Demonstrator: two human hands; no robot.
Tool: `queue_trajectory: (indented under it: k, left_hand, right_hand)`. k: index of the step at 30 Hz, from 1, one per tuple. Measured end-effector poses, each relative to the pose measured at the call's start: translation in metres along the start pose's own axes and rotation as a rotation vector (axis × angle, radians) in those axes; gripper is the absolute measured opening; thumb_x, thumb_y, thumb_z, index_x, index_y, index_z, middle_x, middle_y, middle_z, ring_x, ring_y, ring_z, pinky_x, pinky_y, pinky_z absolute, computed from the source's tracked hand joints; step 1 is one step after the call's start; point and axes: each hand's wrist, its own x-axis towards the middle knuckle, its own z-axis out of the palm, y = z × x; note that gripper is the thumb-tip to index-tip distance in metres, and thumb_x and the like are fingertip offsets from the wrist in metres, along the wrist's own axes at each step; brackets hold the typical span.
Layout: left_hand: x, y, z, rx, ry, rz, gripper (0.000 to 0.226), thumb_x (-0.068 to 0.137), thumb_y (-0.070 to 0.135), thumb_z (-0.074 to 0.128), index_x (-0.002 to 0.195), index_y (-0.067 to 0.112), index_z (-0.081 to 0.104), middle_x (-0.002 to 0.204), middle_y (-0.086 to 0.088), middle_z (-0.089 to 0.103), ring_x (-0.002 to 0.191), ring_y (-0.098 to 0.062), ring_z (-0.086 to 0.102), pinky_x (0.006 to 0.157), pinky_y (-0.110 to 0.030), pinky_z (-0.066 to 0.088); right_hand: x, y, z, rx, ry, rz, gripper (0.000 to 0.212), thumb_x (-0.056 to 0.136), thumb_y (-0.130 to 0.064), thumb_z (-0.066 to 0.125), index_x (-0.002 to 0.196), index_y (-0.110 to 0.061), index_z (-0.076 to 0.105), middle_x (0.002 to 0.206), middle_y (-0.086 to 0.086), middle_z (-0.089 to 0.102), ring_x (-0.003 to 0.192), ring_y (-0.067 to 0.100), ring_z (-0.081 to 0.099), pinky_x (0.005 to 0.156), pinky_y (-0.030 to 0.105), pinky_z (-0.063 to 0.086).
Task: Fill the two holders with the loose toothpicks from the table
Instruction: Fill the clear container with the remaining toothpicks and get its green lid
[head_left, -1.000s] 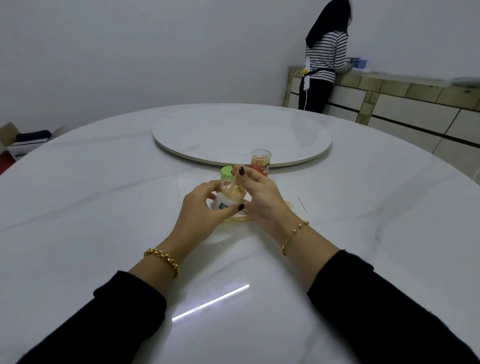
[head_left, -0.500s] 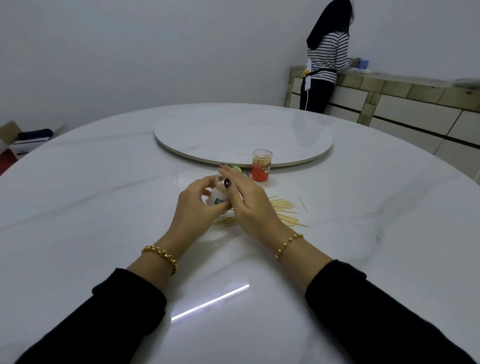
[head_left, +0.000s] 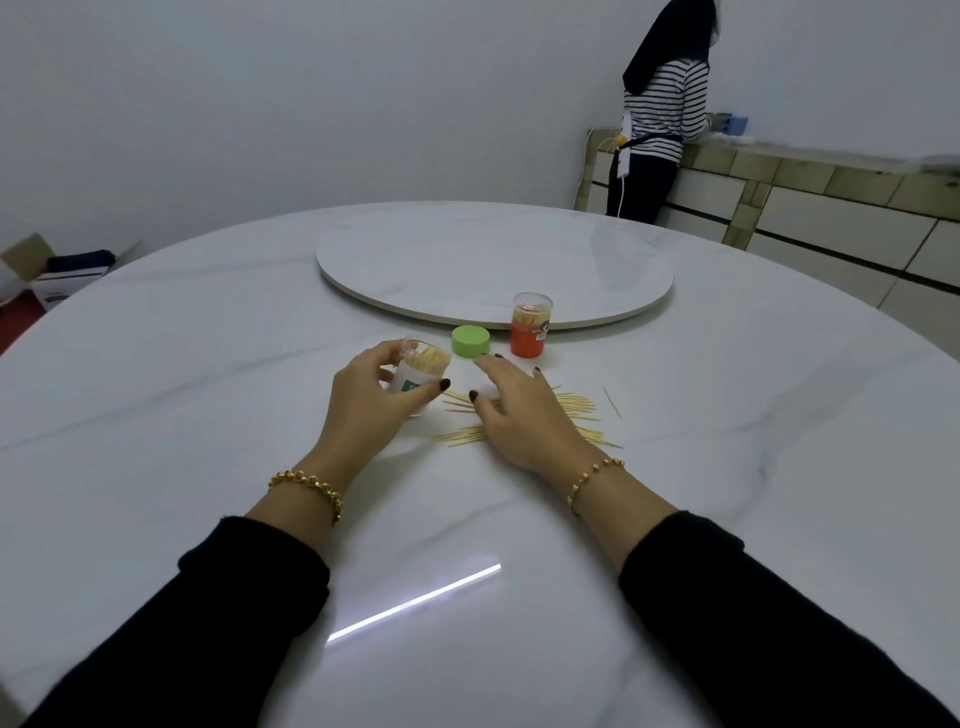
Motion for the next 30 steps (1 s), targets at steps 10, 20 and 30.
queue_trajectory:
  k: [10, 20, 30]
  left_hand:
    - [0.006, -0.008, -0.012, 0.004, 0.064, -0.051, 0.047, 0.072, 0.034, 0.081, 0.113, 0.02, 0.062, 0.107, 0.002, 0.064, 0.087, -0.003, 0.057, 0.056, -0.001, 0.04]
    - [0.004, -0.006, -0.005, 0.028, 0.005, -0.002, 0.053, 0.071, 0.038, 0.08, 0.118, 0.02, 0.062, 0.112, 0.004, 0.063, 0.095, -0.009, 0.058, 0.067, -0.011, 0.043]
    - [-0.008, 0.01, 0.011, -0.039, -0.093, 0.018, 0.051, 0.073, 0.031, 0.08, 0.119, 0.02, 0.062, 0.113, 0.001, 0.061, 0.093, -0.006, 0.055, 0.058, 0.0, 0.041]
  right_hand:
    - [0.002, -0.013, 0.017, -0.235, -0.243, -0.063, 0.083, 0.088, -0.068, 0.039, 0.152, -0.023, 0.014, 0.16, -0.007, 0.011, 0.147, 0.008, 0.003, 0.118, 0.051, -0.004]
    - [0.023, 0.0, 0.016, -0.302, -0.105, -0.097, 0.032, 0.1, -0.04, 0.037, 0.123, -0.036, 0.059, 0.121, -0.003, 0.062, 0.113, 0.026, 0.054, 0.096, 0.039, 0.041]
    - [-0.001, 0.033, -0.014, -0.232, 0.042, 0.035, 0.028, 0.095, -0.031, 0.05, 0.117, -0.029, 0.067, 0.109, -0.002, 0.069, 0.104, 0.027, 0.057, 0.08, 0.035, 0.047]
